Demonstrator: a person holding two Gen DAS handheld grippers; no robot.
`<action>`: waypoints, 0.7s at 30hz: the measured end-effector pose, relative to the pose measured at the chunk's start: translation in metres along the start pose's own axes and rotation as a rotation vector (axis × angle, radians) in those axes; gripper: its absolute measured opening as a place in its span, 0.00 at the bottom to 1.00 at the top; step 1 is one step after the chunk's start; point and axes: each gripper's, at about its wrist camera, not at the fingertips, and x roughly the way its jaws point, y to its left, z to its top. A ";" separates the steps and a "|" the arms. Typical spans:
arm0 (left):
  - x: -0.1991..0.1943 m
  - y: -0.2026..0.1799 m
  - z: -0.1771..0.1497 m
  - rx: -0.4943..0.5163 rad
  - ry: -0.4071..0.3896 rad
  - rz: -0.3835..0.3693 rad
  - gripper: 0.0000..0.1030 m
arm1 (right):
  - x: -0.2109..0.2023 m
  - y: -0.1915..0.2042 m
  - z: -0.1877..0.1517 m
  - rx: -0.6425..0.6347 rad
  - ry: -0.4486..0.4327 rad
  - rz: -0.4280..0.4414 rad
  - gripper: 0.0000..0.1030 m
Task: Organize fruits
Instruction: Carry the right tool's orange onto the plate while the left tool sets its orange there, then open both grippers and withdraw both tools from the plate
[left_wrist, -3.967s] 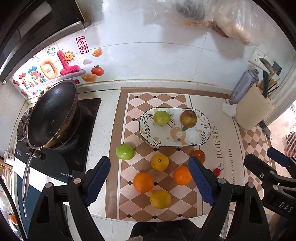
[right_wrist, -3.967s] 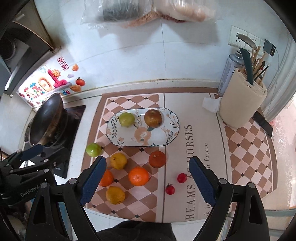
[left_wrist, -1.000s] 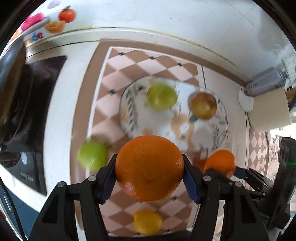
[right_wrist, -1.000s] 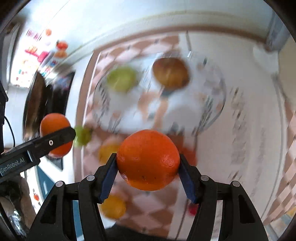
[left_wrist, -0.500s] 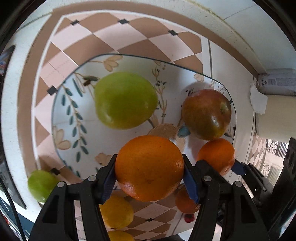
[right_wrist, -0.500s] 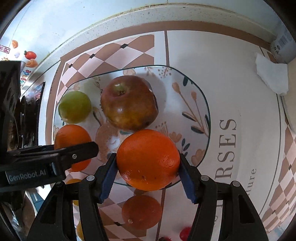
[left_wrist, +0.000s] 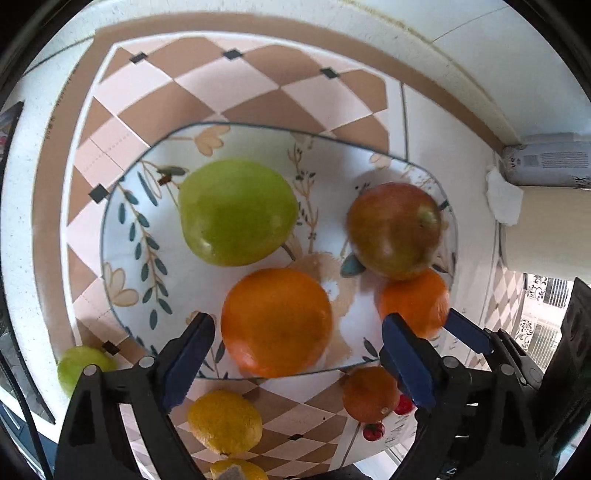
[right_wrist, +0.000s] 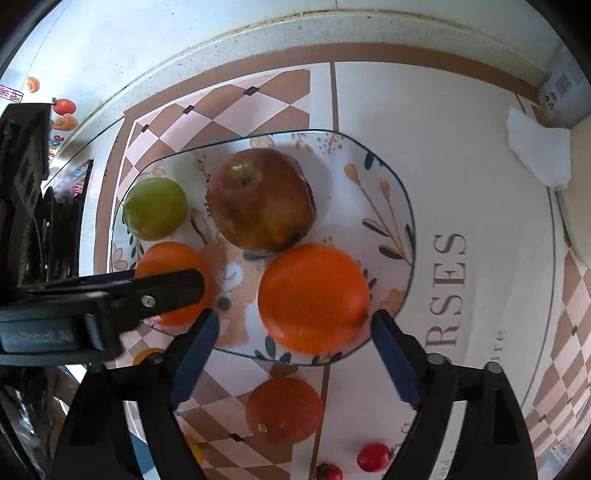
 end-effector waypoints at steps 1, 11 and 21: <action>-0.005 0.000 -0.002 0.006 -0.014 0.003 0.90 | -0.003 0.000 -0.001 -0.001 -0.003 -0.011 0.87; -0.059 0.000 -0.056 0.064 -0.284 0.246 0.90 | -0.047 0.005 -0.033 -0.004 -0.088 -0.158 0.91; -0.100 0.007 -0.116 0.058 -0.415 0.284 0.90 | -0.093 0.022 -0.079 0.005 -0.180 -0.180 0.92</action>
